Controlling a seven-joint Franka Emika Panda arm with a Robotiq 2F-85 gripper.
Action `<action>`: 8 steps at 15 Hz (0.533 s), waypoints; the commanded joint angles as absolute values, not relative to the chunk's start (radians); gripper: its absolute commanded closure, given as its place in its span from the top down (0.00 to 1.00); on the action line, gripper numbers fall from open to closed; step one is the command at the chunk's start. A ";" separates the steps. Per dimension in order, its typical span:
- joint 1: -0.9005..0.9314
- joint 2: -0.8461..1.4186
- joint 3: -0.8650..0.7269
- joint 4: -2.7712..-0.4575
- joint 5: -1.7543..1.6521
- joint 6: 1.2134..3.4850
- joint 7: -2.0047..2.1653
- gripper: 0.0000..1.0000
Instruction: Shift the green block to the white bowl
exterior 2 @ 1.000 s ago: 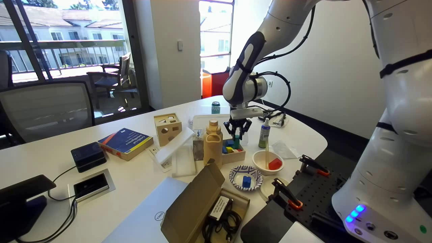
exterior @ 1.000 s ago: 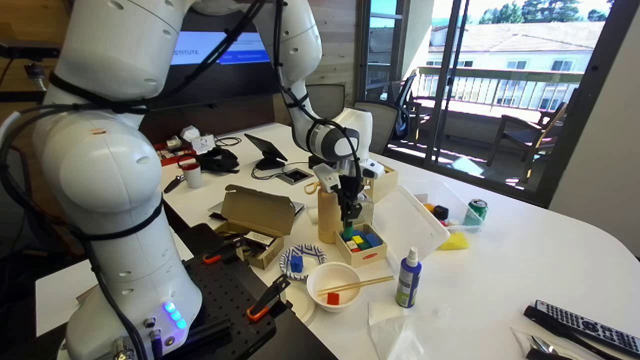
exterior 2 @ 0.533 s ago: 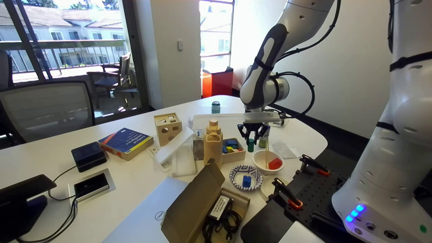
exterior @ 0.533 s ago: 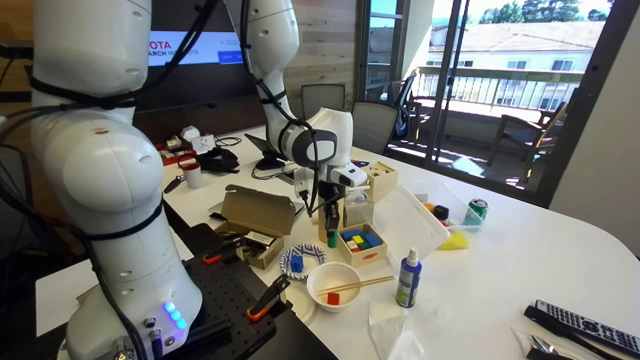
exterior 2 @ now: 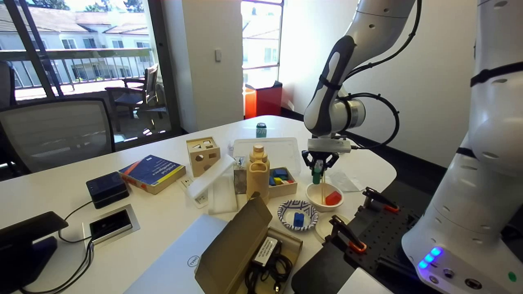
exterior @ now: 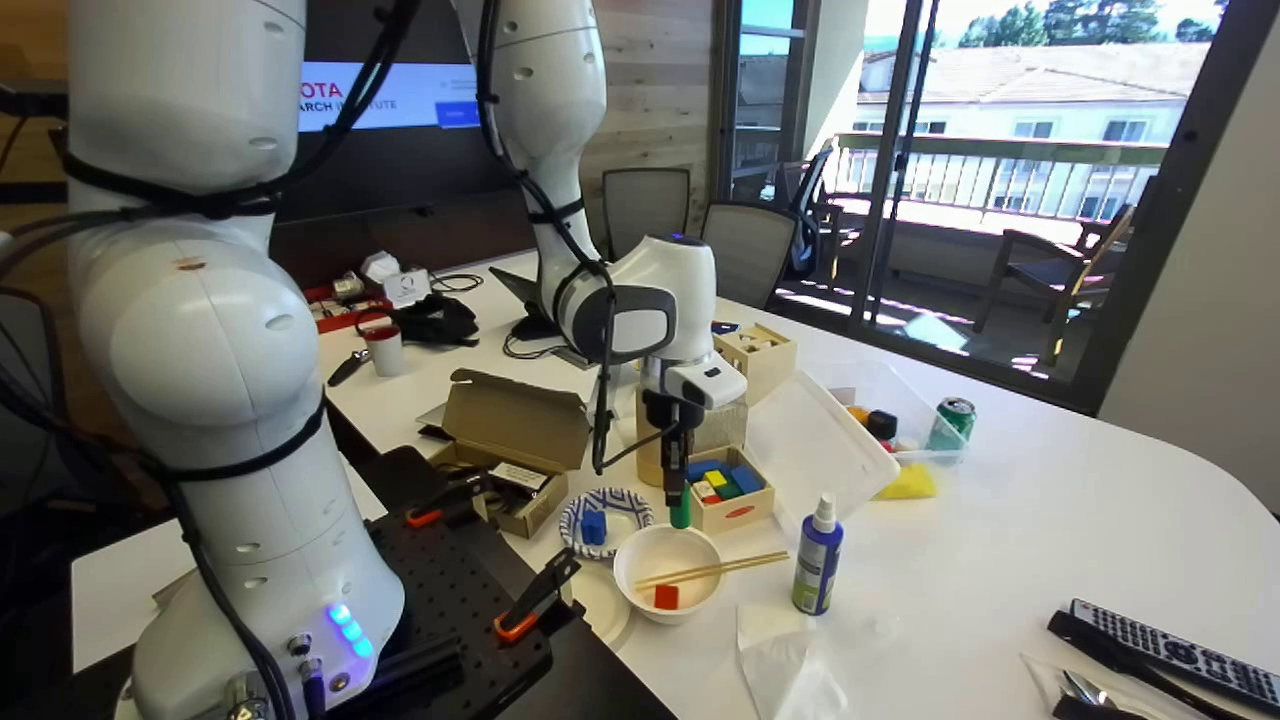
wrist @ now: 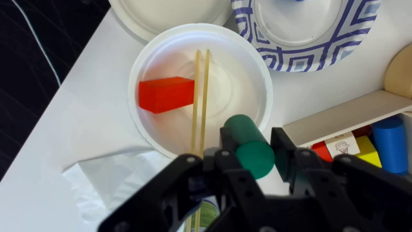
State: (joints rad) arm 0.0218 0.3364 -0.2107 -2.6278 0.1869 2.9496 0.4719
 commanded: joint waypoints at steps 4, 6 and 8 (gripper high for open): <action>-0.125 0.462 -0.066 -2.553 0.332 2.975 0.380 0.08; -0.168 0.513 -0.027 -2.536 0.371 2.990 0.355 0.08; -0.207 0.561 -0.004 -2.526 0.397 3.028 0.334 0.08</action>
State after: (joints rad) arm -0.1454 0.4917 -0.0474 -2.5521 0.3496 2.9712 0.3779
